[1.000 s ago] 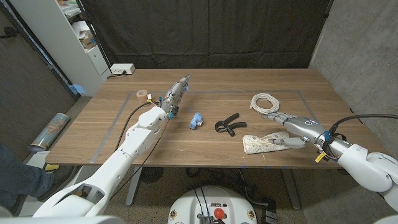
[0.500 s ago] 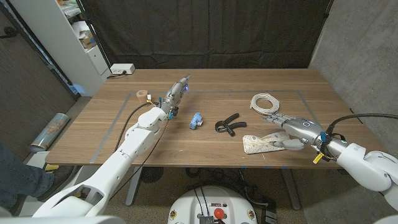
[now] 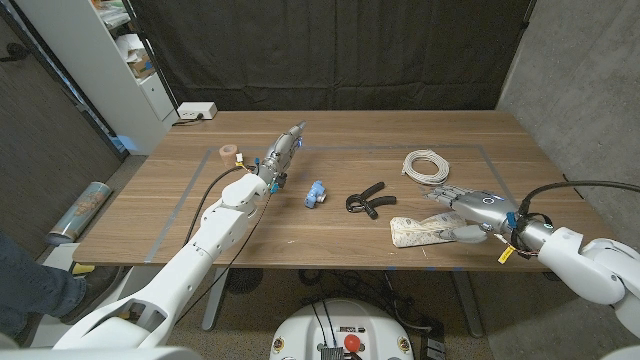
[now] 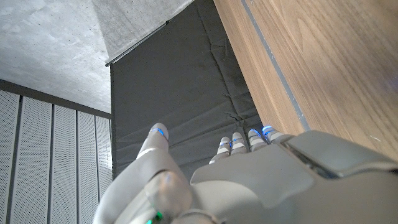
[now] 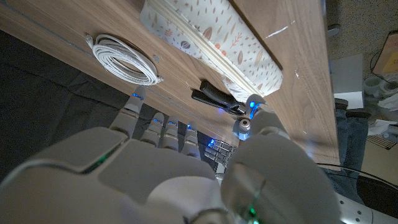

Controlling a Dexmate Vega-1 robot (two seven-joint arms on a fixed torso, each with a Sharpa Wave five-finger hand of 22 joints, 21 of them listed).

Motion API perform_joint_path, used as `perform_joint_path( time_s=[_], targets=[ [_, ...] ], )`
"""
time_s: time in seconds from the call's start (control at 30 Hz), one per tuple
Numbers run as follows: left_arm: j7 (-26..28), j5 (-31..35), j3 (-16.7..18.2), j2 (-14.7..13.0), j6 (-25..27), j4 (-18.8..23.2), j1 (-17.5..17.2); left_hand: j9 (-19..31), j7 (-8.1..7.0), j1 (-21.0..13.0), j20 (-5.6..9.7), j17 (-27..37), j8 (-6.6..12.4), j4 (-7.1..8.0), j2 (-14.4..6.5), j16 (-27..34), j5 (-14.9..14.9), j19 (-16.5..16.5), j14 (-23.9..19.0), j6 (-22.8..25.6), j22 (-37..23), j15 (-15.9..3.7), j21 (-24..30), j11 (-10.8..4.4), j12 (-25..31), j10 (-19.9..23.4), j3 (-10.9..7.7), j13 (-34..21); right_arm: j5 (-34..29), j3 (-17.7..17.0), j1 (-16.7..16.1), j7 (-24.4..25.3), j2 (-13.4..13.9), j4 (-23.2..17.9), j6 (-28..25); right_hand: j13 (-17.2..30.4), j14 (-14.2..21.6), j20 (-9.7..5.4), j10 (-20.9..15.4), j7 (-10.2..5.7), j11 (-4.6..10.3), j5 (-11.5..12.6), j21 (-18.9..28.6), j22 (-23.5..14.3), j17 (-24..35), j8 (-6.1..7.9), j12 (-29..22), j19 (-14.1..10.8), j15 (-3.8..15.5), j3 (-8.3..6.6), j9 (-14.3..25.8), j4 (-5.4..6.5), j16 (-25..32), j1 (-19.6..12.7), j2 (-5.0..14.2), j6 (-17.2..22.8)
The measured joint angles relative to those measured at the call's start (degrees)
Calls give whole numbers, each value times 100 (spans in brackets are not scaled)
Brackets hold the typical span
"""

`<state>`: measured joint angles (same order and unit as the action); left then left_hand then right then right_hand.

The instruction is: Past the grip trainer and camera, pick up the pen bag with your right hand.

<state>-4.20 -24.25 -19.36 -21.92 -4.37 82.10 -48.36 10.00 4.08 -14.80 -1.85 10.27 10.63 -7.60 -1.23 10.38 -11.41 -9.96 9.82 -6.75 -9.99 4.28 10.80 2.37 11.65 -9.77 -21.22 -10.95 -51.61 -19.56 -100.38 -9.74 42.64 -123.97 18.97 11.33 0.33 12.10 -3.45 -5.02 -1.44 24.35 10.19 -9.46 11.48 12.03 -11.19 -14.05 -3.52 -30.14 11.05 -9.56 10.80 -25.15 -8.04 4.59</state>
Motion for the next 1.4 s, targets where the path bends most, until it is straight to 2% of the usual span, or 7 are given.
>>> perform_joint_path(
  time_s=[0.03, 0.23, 0.43, 0.5, 0.67, 1.13, 1.4],
  targets=[
    [-1, -1, -3, 1, 0, -3, 2, 0, 0, 0, 0, 0, 0, 0, 0, 0, 0, 0, 0, 0, 0, 0, 0, 0, 0, 0, 0, 0, -20, 13, -7, -18, 8, -36, -22, 0, -17, 42, 0, 0, 0, 0, 0, 0, 0, 0, 0, 42, -17, 0, 0, 0, 0, 0, 0, 0],
    [-10, -3, -13, 3, 2, -8, 21, 0, 0, 0, 0, 0, 0, 0, 0, 0, 0, 0, 0, 0, 0, 0, 0, 0, 0, 0, 0, 0, -88, 41, -18, -118, 16, -85, -135, 0, -64, 26, -96, -21, 30, -26, 0, -12, 0, 0, -34, 136, -213, 0, 0, 0, 0, -48, -44, 22],
    [-10, -3, -23, 4, 2, -19, 57, 0, 0, 0, 0, 0, 0, 1, 0, 0, 0, 0, 0, 0, 0, 0, 0, 0, 0, 0, -1, 0, -151, 41, -18, -244, 16, -85, -247, 29, -95, 38, 22, -21, 23, -26, 0, -29, 0, 0, 0, 165, -244, 0, 0, 0, 0, -69, -24, 22],
    [-25, 1, -27, 7, 55, -26, 62, 0, 0, 0, 0, -1, 0, 1, 0, 0, 0, 0, 0, 0, 0, 0, 0, 0, 0, 0, -1, 0, -158, 135, 7, -266, 87, -123, -271, 28, -95, 38, 54, -15, 8, -26, 0, -29, 0, -43, 0, 164, -244, 0, 0, 0, 0, -100, -55, 15],
    [-42, 9, -42, 21, 89, -56, 84, 0, 0, 0, 0, -1, 0, 1, 0, 0, 0, 0, 0, 0, 0, 0, 0, 0, 0, 0, -1, 0, -172, 195, 34, -312, 135, -120, -344, 28, -54, 38, 73, -20, -11, -26, 0, -29, 0, -45, 0, 164, -347, 0, 0, 0, 46, -138, -32, -20],
    [-50, 40, -64, 35, 136, -77, 118, 0, 0, 0, 1, -1, 0, 16, 0, 0, 0, 0, 0, 0, 0, 0, 0, -1, 0, 1, 14, 0, -135, 340, 63, -349, 262, 5, -551, 28, -11, 35, 92, -20, -31, -26, 23, -29, 0, -45, 0, 160, -303, -23, 0, 24, 88, -160, -10, -20],
    [-53, 44, -64, 34, 153, -78, 135, 0, 0, 0, 1, -2, 0, 16, 0, 0, 0, 0, 0, 0, 0, 0, 0, -1, 0, 1, 14, 0, -61, 451, 104, -307, 362, 98, -652, 27, 61, -3, 92, -20, -31, -26, 67, -28, 0, -45, -1, 79, -292, -23, 0, 24, 90, -227, -16, -20]
  ],
)
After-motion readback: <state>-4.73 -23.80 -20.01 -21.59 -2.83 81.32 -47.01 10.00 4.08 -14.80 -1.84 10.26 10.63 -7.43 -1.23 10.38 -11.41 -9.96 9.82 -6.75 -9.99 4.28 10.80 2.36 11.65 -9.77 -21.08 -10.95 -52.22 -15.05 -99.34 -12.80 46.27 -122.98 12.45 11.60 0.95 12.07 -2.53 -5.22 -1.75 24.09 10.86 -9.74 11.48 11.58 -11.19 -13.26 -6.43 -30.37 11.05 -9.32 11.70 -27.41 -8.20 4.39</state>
